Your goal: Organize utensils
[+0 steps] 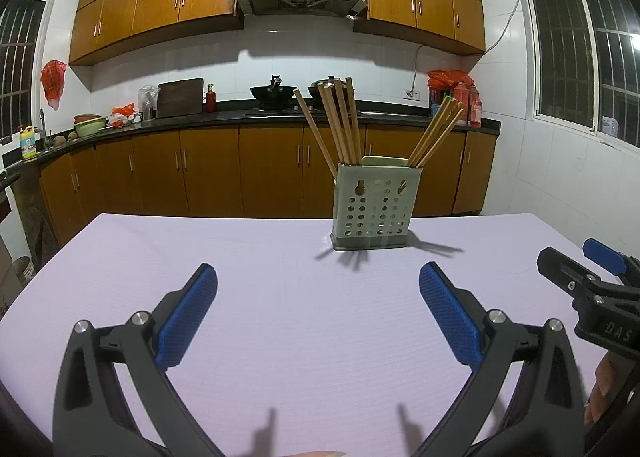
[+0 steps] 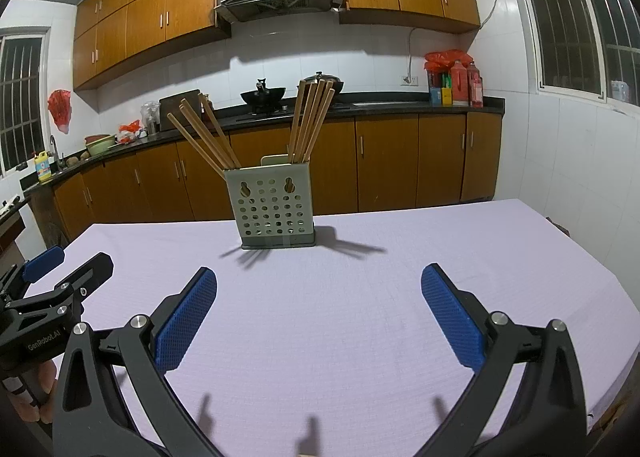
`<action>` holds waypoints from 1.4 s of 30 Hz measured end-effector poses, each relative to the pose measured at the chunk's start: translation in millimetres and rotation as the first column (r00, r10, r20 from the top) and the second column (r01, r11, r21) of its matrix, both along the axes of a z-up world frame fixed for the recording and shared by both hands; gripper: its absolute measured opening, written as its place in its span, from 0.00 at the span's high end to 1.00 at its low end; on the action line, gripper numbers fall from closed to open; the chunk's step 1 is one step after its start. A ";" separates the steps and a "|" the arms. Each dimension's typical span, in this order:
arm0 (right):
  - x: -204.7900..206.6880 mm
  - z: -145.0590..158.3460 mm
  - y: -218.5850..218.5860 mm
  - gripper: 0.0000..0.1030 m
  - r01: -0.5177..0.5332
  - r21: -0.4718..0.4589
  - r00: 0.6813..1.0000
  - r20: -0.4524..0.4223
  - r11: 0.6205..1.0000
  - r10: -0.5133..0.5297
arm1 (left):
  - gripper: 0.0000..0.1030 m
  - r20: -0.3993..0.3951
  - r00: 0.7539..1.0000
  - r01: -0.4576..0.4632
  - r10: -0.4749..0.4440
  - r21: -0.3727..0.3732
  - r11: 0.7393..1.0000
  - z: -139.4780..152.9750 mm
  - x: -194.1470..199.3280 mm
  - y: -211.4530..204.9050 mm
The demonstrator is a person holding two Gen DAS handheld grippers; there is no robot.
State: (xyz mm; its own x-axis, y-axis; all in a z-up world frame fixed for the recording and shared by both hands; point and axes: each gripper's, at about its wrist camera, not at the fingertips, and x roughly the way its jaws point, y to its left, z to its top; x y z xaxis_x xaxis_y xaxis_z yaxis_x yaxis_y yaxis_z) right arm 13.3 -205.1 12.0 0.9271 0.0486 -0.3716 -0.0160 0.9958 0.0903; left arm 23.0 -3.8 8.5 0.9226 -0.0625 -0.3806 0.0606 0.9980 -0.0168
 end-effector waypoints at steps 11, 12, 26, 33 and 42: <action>1.2 -0.5 0.7 0.02 0.000 0.001 1.000 -0.001 1.000 0.000 | 0.04 0.000 1.000 -0.001 0.001 -0.001 1.000 0.1 -0.1 -0.1; 1.3 -0.5 0.4 0.02 0.000 0.002 1.000 -0.001 1.000 0.000 | 0.04 0.000 1.000 -0.001 0.001 -0.001 1.000 0.2 -0.4 0.3; 0.3 -1.9 3.4 0.02 -0.002 0.004 1.000 -0.005 1.000 0.002 | 0.04 -0.001 1.000 -0.001 0.001 -0.001 1.000 0.4 -0.5 -0.1; -0.4 -2.0 4.3 0.02 -0.001 0.005 1.000 -0.005 1.000 0.001 | 0.04 -0.001 1.000 -0.001 0.001 -0.001 1.000 0.8 -0.7 -0.2; -0.3 -1.4 4.8 0.02 -0.001 0.006 1.000 -0.005 1.000 0.001 | 0.04 -0.001 1.000 -0.002 0.002 -0.001 1.000 0.3 -1.4 -0.7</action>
State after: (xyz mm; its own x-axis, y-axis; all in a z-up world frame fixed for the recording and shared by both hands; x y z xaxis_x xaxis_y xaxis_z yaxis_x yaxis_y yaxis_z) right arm 13.1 -200.4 10.6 0.9250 0.0520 -0.3763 -0.0167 0.9952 0.0965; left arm 21.6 -4.5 8.7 0.9223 -0.0610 -0.3816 0.0585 0.9981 -0.0181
